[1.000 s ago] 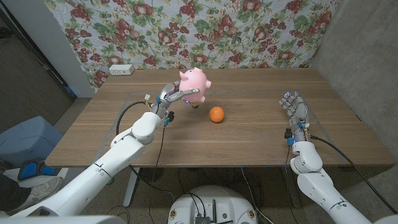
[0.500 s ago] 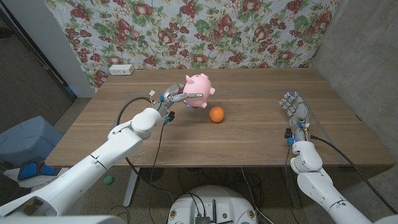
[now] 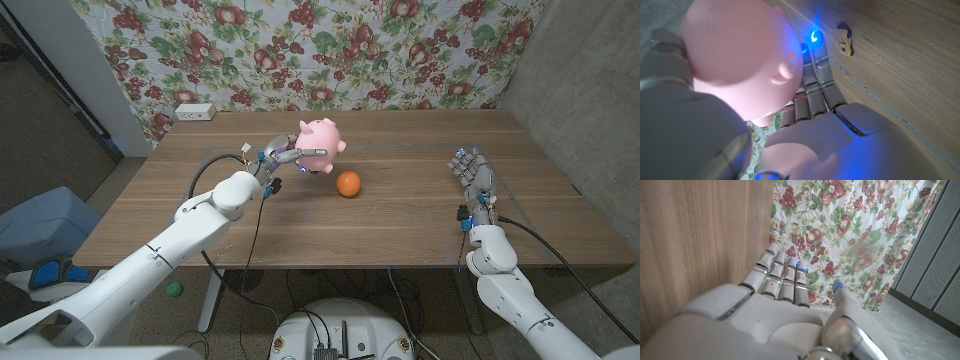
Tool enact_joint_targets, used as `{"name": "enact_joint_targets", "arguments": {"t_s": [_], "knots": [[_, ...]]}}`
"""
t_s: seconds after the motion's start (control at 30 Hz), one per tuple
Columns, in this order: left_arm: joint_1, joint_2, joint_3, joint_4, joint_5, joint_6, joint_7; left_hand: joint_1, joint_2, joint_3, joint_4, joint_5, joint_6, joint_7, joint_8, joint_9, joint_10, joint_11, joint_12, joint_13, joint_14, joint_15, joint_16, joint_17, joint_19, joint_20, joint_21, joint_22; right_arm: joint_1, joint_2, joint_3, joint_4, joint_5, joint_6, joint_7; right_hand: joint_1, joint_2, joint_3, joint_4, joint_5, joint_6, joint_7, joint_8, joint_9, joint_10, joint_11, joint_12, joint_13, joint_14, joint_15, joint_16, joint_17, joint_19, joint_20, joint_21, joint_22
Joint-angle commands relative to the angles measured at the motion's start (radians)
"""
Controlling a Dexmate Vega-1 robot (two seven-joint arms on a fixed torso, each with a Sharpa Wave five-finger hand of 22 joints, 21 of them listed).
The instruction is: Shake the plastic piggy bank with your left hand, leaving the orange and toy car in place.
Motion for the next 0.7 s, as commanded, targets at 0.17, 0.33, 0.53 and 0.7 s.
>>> {"name": "enact_joint_targets", "arguments": {"t_s": [0.17,0.33,0.53,0.7], "knots": [[0.041,-0.122,-0.031,0.112,0.032,-0.262,0.153,0.566,0.478,0.120,0.006,0.006,0.425,-0.171,0.002,0.005,0.299,-0.291,-0.004,0.004,0.272,-0.343,0.004,0.010,-0.034,-0.153,0.010,0.002,0.029,-0.001,-0.004,0.019,0.013,-0.019,0.002,0.001,0.006,0.007,0.002,0.000,0.006,-0.002,0.003,0.002,0.003,0.000,0.000,0.005,0.007,-0.001,-0.001,0.001,-0.001,0.007,0.003,0.002],[0.055,-0.191,-0.048,0.167,0.048,-0.380,0.220,0.565,0.477,0.122,0.006,0.007,0.426,-0.171,0.002,0.006,0.302,-0.292,-0.007,0.004,0.271,-0.343,0.003,0.012,-0.037,-0.152,0.013,0.001,0.034,0.001,-0.004,0.018,0.017,-0.025,-0.004,0.000,0.006,0.008,0.001,0.000,0.006,-0.002,0.003,0.002,0.004,0.002,0.001,0.005,0.007,0.000,-0.001,0.001,-0.002,0.007,0.003,0.002],[0.054,-0.249,-0.054,0.223,0.087,-0.491,0.265,0.564,0.477,0.125,0.006,0.007,0.426,-0.172,0.000,0.005,0.301,-0.294,-0.009,0.007,0.271,-0.343,0.001,0.014,-0.039,-0.152,0.018,0.000,0.032,0.000,-0.003,0.005,0.013,-0.032,-0.018,0.000,0.006,0.008,0.001,0.000,0.006,-0.003,0.003,0.002,0.004,0.001,0.000,0.005,0.008,0.002,-0.001,0.002,-0.002,0.007,0.003,0.002],[0.049,-0.267,-0.053,0.240,0.112,-0.523,0.269,0.563,0.476,0.127,0.006,0.007,0.426,-0.173,-0.001,0.006,0.301,-0.294,-0.011,0.010,0.271,-0.343,-0.001,0.016,-0.042,-0.151,0.021,-0.001,0.027,0.000,-0.001,-0.007,0.010,-0.040,-0.033,0.000,0.006,0.009,0.001,0.000,0.007,-0.002,0.003,0.002,0.004,0.000,0.001,0.005,0.008,0.000,0.000,0.002,-0.002,0.007,0.003,0.002]]}}
